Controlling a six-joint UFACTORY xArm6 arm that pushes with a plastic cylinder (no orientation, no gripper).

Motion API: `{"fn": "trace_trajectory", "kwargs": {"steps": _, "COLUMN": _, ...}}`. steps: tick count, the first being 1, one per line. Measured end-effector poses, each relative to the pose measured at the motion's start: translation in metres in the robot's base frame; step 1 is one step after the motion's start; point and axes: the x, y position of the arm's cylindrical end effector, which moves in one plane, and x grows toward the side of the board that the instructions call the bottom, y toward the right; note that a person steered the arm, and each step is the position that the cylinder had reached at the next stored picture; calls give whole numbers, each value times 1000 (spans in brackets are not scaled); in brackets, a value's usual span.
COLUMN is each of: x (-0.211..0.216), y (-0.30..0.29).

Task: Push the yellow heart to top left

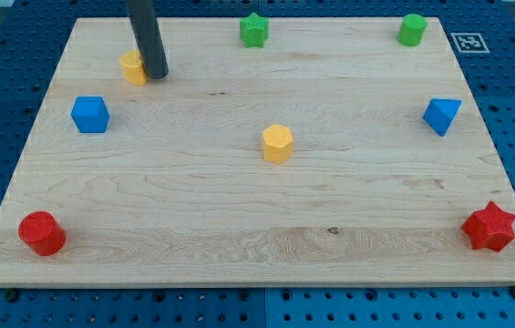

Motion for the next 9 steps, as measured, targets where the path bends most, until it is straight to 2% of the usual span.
{"fn": "trace_trajectory", "kwargs": {"steps": 2, "x": 25, "y": -14}}
{"fn": "trace_trajectory", "kwargs": {"steps": 3, "x": 17, "y": -19}}
{"fn": "trace_trajectory", "kwargs": {"steps": 5, "x": -25, "y": -66}}
{"fn": "trace_trajectory", "kwargs": {"steps": 9, "x": -5, "y": -95}}
